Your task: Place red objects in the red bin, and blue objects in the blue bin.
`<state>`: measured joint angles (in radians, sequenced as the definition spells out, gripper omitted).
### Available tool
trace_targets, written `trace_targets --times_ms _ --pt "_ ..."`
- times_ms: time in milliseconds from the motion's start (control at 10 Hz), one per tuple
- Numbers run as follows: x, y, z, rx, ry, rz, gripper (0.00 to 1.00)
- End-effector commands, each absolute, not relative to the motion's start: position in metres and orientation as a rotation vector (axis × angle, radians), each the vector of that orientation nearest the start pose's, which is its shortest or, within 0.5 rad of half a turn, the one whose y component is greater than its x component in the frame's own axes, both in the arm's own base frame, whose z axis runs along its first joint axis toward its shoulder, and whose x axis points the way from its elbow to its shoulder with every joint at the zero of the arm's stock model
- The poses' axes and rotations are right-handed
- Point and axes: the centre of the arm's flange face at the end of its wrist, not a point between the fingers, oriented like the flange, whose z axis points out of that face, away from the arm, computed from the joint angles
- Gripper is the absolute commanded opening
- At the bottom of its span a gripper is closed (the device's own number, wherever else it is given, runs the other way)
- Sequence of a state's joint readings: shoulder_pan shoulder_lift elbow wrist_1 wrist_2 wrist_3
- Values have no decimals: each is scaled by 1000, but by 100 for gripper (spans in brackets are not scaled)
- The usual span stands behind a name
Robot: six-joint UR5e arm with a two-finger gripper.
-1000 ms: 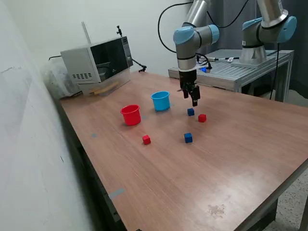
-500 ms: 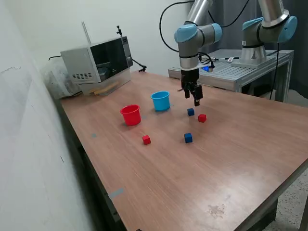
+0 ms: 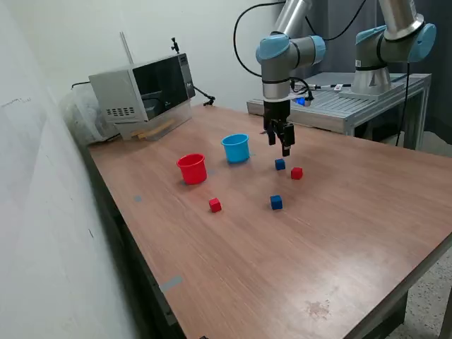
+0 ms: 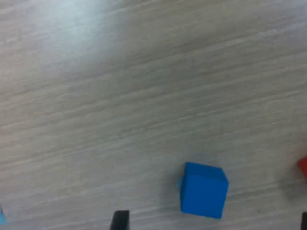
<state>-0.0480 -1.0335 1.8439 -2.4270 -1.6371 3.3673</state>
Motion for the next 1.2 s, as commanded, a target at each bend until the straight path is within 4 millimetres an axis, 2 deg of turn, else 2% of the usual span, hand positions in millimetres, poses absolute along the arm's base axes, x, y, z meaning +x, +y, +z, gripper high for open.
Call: trace_targets --times_ms 0,800,900,1100 --pt "-598 -97 142 -1888 2497 124 100" --pt "-600 -96 123 -1883 2473 92 100" --pt "-600 -96 120 -1882 2470 88 0" --pt "-600 -95 117 -1876 2471 81 0"
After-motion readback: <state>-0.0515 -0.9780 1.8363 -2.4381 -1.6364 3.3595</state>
